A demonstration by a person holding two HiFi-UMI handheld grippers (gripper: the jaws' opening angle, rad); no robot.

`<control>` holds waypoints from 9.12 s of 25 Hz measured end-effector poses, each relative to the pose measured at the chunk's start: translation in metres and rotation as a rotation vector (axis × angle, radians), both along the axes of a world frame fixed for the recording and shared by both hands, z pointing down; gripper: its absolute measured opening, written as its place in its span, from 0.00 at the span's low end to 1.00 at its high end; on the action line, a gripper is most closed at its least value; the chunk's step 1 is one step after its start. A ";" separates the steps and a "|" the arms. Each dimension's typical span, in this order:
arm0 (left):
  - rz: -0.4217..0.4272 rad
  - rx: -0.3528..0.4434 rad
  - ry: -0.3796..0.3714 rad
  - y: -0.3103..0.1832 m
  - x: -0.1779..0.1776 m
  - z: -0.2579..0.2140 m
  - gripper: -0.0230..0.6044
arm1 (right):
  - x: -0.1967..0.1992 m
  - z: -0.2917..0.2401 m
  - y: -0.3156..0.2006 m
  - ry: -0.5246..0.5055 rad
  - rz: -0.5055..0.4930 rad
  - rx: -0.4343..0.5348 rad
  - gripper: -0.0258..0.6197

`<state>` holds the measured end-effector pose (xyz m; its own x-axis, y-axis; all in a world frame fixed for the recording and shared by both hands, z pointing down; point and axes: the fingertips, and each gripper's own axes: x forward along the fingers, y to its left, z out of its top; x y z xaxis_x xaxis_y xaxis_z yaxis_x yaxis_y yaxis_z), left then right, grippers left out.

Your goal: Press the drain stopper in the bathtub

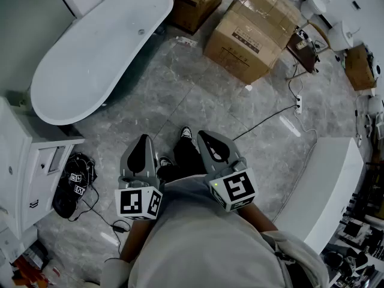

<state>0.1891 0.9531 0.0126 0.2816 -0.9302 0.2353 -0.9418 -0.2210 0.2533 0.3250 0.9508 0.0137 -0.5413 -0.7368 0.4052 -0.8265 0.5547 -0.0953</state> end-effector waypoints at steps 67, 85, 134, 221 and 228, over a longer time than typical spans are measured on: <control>0.096 -0.085 -0.002 -0.536 -0.039 0.035 0.04 | -0.062 0.073 -0.536 -0.076 -0.154 -0.242 0.03; 0.110 -0.052 0.015 -0.617 -0.103 0.033 0.04 | -0.124 0.067 -0.630 -0.087 -0.169 -0.232 0.03; -0.688 -0.282 0.013 -0.967 -0.153 0.134 0.04 | -0.239 0.185 -1.077 0.111 -1.014 -0.147 0.02; -0.725 -0.463 0.006 -0.950 -0.329 0.613 0.04 | -0.413 0.862 -1.119 0.535 -1.034 -0.307 0.02; -0.698 -0.494 0.004 -0.947 -0.326 0.634 0.04 | -0.412 0.911 -1.125 0.579 -1.023 -0.332 0.02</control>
